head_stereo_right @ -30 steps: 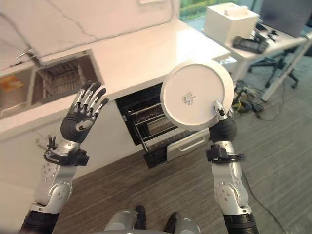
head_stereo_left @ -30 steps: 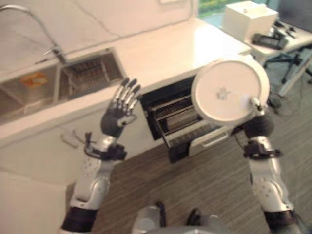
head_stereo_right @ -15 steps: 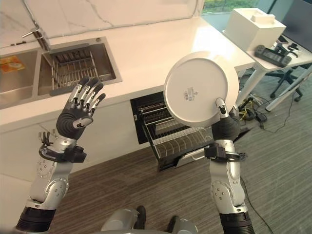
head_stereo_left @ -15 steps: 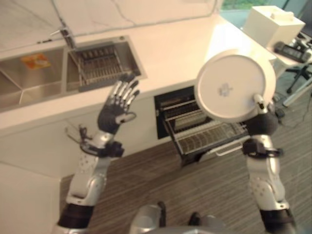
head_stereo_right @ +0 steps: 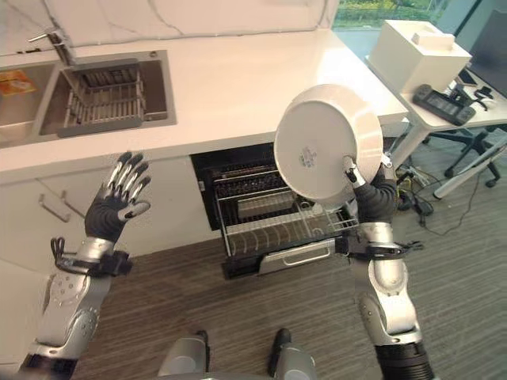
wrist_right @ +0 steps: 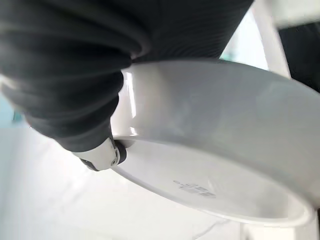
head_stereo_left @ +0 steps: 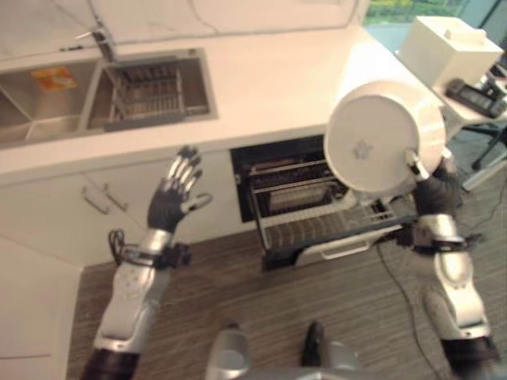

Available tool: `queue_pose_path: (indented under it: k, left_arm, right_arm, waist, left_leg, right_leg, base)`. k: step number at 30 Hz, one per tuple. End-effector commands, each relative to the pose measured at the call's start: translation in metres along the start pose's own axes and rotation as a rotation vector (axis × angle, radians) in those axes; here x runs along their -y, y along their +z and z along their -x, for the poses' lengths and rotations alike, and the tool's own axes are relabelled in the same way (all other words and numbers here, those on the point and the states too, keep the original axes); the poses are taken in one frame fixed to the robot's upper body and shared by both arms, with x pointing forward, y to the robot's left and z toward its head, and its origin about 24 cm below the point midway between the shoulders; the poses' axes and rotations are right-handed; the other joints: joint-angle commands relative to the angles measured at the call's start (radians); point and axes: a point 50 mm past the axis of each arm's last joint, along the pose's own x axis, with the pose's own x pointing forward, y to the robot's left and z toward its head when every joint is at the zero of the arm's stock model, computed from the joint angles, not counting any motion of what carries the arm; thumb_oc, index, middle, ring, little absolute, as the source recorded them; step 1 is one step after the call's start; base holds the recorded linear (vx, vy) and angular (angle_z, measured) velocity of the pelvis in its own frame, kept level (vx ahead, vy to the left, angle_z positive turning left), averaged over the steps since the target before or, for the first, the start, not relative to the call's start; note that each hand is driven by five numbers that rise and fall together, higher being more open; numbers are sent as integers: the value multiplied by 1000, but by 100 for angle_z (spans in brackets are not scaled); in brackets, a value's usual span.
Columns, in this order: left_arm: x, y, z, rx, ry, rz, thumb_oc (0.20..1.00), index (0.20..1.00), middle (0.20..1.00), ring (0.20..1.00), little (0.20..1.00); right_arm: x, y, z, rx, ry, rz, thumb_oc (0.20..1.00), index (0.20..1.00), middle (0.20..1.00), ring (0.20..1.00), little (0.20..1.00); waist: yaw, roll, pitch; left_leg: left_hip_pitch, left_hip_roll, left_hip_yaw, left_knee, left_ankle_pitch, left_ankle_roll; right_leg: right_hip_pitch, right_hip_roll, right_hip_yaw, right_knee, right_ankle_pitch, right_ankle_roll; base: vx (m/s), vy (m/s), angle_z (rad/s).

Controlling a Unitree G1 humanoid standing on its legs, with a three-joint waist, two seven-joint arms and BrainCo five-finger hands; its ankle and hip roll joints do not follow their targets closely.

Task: Place the dishes in the dishwasher.

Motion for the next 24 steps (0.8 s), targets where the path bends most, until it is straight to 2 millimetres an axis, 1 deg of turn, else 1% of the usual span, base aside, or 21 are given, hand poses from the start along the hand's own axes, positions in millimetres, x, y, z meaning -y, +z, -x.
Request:
queue_pose_path:
  k: [1, 2, 3, 4, 6, 8, 9, 13, 16, 17, 18, 19, 20, 23, 24]
  left_arm:
    - [-9, 4, 1, 21, 50, -57, 1000, 1000, 1000, 1000, 1000]
    - [-14, -5, 7, -25, 84, -39, 1000, 1000, 1000, 1000, 1000]
    - [-24, -28, 17, -123, 165, -15, 1000, 1000, 1000, 1000, 1000]
    - [-28, -43, 23, -185, 215, -3, 1000, 1000, 1000, 1000, 1000]
    - [-41, -87, 51, -369, 324, -10, 1000, 1000, 1000, 1000, 1000]
    - [-44, -95, 58, -403, 349, 2, 1000, 1000, 1000, 1000, 1000]
    - [-50, -114, 74, -488, 407, 1, 1000, 1000, 1000, 1000, 1000]
    - [-56, -135, 94, -599, 467, 3, 1000, 1000, 1000, 1000, 1000]
    - [-57, -142, 100, -639, 474, 0, 1000, 1000, 1000, 1000, 1000]
    - [-57, -144, 100, -650, 469, 1, 1000, 1000, 1000, 1000, 1000]
    - [-56, -145, 100, -652, 466, 2, 1000, 1000, 1000, 1000, 1000]
    - [-55, -145, 101, -658, 461, 4, 1000, 1000, 1000, 1000, 1000]
    - [-55, -146, 102, -660, 460, 5, 1000, 1000, 1000, 1000, 1000]
    - [-53, -148, 105, -672, 447, 4, 1000, 1000, 1000, 1000, 1000]
    - [-53, -149, 105, -673, 447, 3, 1000, 1000, 1000, 1000, 1000]
  right_arm:
    - [-4, 37, -7, 268, 28, 157, 200, 200, 200, 200, 200]
    - [-3, 35, -8, 274, 44, 211, 200, 200, 200, 200, 200]
    - [-5, 32, -10, 293, 83, 333, 200, 200, 200, 200, 200]
    - [-7, 32, -12, 314, 103, 424, 200, 200, 200, 200, 200]
    - [-6, 26, -20, 366, 130, 687, 200, 200, 200, 200, 200]
    - [-5, 25, -22, 378, 134, 729, 200, 200, 200, 200, 200]
    - [-6, 21, -25, 417, 161, 866, 200, 200, 200, 200, 200]
    - [-7, 14, -33, 441, 228, 986, 200, 200, 200, 200, 200]
    - [-9, 7, -38, 443, 263, 1055, 200, 200, 200, 200, 200]
    - [-8, -1, -40, 412, 260, 1074, 200, 200, 200, 200, 200]
    - [-7, -4, -40, 402, 257, 1087, 200, 200, 200, 200, 200]
    - [-4, -13, -39, 369, 249, 1109, 200, 200, 200, 200, 200]
    - [-3, -16, -38, 359, 241, 1118, 200, 200, 200, 200, 200]
    - [1, -41, -26, 298, 222, 1170, 200, 200, 200, 200, 200]
    - [1, -43, -25, 295, 224, 1172, 200, 200, 200, 200, 200]
  waist:
    - [23, -19, -59]
    - [29, -20, -59]
    - [37, -20, -59]
    - [40, -19, -61]
    - [54, -19, -67]
    - [56, -19, -69]
    - [61, -19, -77]
    - [70, -20, -86]
    - [77, -22, -88]
    - [81, -22, -89]
    - [83, -22, -89]
    - [88, -22, -89]
    - [89, -22, -89]
    - [99, -18, -86]
    - [99, -18, -85]
  left_leg:
    - [-24, -39, 55, 14, 7, 47]
    - [-24, -39, 52, 14, 9, 45]
    - [-25, -37, 49, 14, 13, 39]
    - [-26, -36, 48, 14, 15, 37]
    - [-30, -36, 39, 14, 18, 31]
    - [-30, -36, 37, 14, 17, 31]
    - [-29, -36, 36, 14, 15, 29]
    - [-26, -39, 31, 14, 13, 30]
    - [-24, -44, 25, 14, 11, 31]
    - [-23, -47, 21, 14, 11, 32]
    - [-23, -48, 19, 14, 11, 32]
    - [-23, -49, 16, 14, 10, 34]
    - [-23, -50, 14, 14, 10, 34]
    - [-22, -57, 4, 14, 11, 39]
    - [-21, -57, 3, 14, 11, 40]
  right_leg:
    - [58, -71, -3, -11, 10, 98]
    - [60, -72, -9, -11, 9, 97]
    - [63, -75, -20, -11, 8, 95]
    - [65, -78, -27, -11, 7, 95]
    - [71, -88, -49, -11, 7, 100]
    - [72, -89, -51, -11, 7, 100]
    - [73, -92, -56, -11, 7, 102]
    - [79, -97, -63, -11, 6, 106]
    - [83, -100, -69, -11, 7, 110]
    - [87, -102, -72, -11, 7, 113]
    - [89, -102, -73, -11, 7, 113]
    - [92, -104, -77, -11, 8, 114]
    - [93, -105, -79, -11, 8, 115]
    - [101, -107, -85, -11, 9, 117]
    - [101, -108, -86, -11, 9, 117]
  base:
    - [29, -90, 9]
    - [46, -124, 13]
    - [39, -82, 13]
    - [47, -82, 20]
    - [36, -50, 31]
    - [21, -10, 19]
    - [37, 2, 7]
    - [31, 5, 6]
    - [28, 3, 7]
    - [35, 0, 10]
    - [38, -2, 13]
    - [23, -3, 11]
    - [32, 0, 9]
    - [35, -3, 5]
    - [21, -11, 8]
